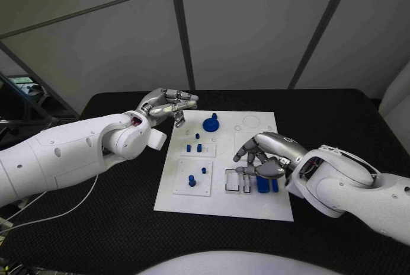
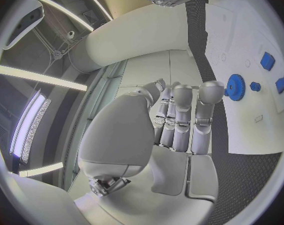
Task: Assemble the parts on the task board
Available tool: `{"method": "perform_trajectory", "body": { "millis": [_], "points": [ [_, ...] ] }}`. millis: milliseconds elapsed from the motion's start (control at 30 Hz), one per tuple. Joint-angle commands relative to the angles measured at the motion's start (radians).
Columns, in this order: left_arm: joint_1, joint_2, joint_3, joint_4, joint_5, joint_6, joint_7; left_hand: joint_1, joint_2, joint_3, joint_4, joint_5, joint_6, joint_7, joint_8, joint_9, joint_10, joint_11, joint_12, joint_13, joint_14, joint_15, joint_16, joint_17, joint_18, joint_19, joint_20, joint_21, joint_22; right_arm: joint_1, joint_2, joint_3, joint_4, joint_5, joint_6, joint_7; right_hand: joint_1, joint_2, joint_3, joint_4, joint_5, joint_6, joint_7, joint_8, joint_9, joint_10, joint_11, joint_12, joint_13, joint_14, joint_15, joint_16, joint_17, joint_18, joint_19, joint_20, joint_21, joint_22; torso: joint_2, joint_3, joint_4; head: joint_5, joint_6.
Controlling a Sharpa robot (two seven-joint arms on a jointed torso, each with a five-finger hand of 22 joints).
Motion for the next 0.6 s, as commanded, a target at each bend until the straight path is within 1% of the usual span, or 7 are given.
{"method": "perform_trajectory", "body": {
  "millis": [33, 67, 100, 200, 267, 367, 600],
  "points": [
    [0.001, -0.003, -0.003, 0.002, 0.003, 0.005, 0.005, -0.001, 0.008, -0.003, -0.006, 0.004, 0.0, 0.002, 0.006, -0.001, -0.006, -0.002, 0.006, 0.001, -0.007, 0.0, 0.005, -0.002, 0.01, 0.006, 0.002, 0.003, 0.001, 0.002, -0.062, 0.003, 0.037, 0.179, -0.024, -0.056, -0.037, 0.023, -0.062, 0.028, 0.033, 0.0, -0.009, 0.036, 0.021, -0.004, 0.001, 0.457, 0.485, 0.074, -0.007, 0.047, 0.086, -0.022, 0.032, -0.024, 0.034, 0.052, -0.007, -0.0024, -0.0105, -0.034, 0.011],
    [0.001, -0.003, -0.004, 0.002, 0.003, 0.004, 0.005, -0.001, 0.008, -0.003, -0.006, 0.004, 0.0, 0.002, 0.006, -0.001, -0.006, -0.002, 0.006, 0.001, -0.007, 0.0, 0.005, -0.002, 0.01, 0.006, 0.002, 0.003, 0.001, 0.002, -0.088, 0.003, 0.049, 0.185, -0.028, -0.074, -0.043, 0.024, -0.075, 0.034, 0.036, -0.002, -0.012, 0.044, 0.027, 0.006, -0.004, 0.542, 0.578, 0.078, -0.008, 0.059, 0.11, -0.029, 0.039, -0.02, 0.043, 0.066, -0.008, -0.0028, -0.0117, -0.044, 0.013],
    [0.001, -0.003, -0.005, 0.002, 0.004, 0.004, 0.005, -0.001, 0.008, -0.003, -0.006, 0.004, 0.0, 0.002, 0.006, -0.001, -0.006, -0.002, 0.006, 0.001, -0.007, 0.0, 0.005, -0.002, 0.01, 0.006, 0.002, 0.003, 0.001, 0.002, -0.104, 0.003, 0.057, 0.185, -0.03, -0.087, -0.048, 0.03, -0.092, 0.043, 0.045, -0.007, -0.014, 0.058, 0.038, 0.007, -0.005, 0.635, 0.68, 0.082, -0.017, 0.072, 0.136, -0.033, 0.048, -0.01, 0.053, 0.082, -0.008, -0.0034, -0.0132, -0.048, 0.015],
    [0.001, -0.002, -0.007, 0.002, 0.004, 0.004, 0.006, -0.001, 0.008, -0.003, -0.006, 0.004, 0.0, 0.002, 0.006, -0.001, -0.006, -0.002, 0.006, 0.001, -0.007, 0.0, 0.005, -0.002, 0.01, 0.006, 0.002, 0.003, 0.001, 0.002, -0.148, 0.004, 0.078, 0.158, -0.041, -0.138, -0.056, 0.042, -0.133, 0.066, 0.067, -0.027, -0.015, 0.089, 0.064, 0.014, -0.005, 0.779, 0.846, 0.088, -0.005, 0.094, 0.182, -0.035, 0.06, -0.01, 0.072, 0.11, -0.009, -0.0042, -0.0158, -0.065, 0.02],
    [-0.001, -0.002, -0.008, 0.002, 0.004, 0.005, 0.005, -0.001, 0.008, -0.003, -0.006, 0.004, 0.0, 0.002, 0.006, -0.001, -0.006, -0.002, 0.006, 0.001, -0.007, 0.0, 0.005, -0.002, 0.01, 0.006, 0.002, 0.003, 0.001, 0.002, -0.172, 0.004, 0.091, 0.121, -0.045, -0.179, -0.075, 0.036, -0.162, 0.084, 0.099, -0.035, -0.01, 0.102, 0.075, 0.031, -0.006, 0.83, 0.91, 0.092, -0.005, 0.105, 0.206, -0.038, 0.068, -0.009, 0.083, 0.127, -0.009, -0.0036, -0.0172, -0.075, 0.018],
    [-0.002, -0.002, -0.009, 0.002, 0.007, 0.005, 0.005, -0.001, 0.008, -0.003, -0.006, 0.004, 0.0, 0.002, 0.006, -0.001, -0.006, -0.002, 0.006, 0.001, -0.007, 0.0, 0.005, -0.002, 0.01, 0.006, 0.002, 0.003, 0.001, 0.001, -0.198, 0.003, 0.107, 0.062, -0.037, -0.241, -0.078, 0.034, -0.202, 0.104, 0.12, -0.052, -0.01, 0.122, 0.093, 0.039, -0.005, 0.865, 0.955, 0.097, -0.004, 0.116, 0.231, -0.041, 0.076, -0.008, 0.095, 0.147, -0.009, -0.0027, -0.0174, -0.085, 0.017],
    [-0.004, -0.006, -0.01, 0.003, 0.008, 0.005, 0.005, -0.001, 0.008, -0.003, -0.006, 0.004, 0.0, 0.002, 0.006, -0.001, -0.006, -0.002, 0.006, 0.001, -0.007, 0.0, 0.005, -0.002, 0.01, 0.006, 0.002, 0.003, 0.001, -0.012, -0.214, 0.002, 0.129, -0.039, -0.007, -0.339, -0.083, 0.032, -0.262, 0.145, 0.116, -0.072, -0.011, 0.153, 0.12, 0.043, -0.005, 0.884, 0.985, 0.1, -0.003, 0.125, 0.252, -0.045, 0.085, -0.007, 0.109, 0.168, -0.009, -0.0046, -0.0166, -0.096, 0.01]
  ]
}}
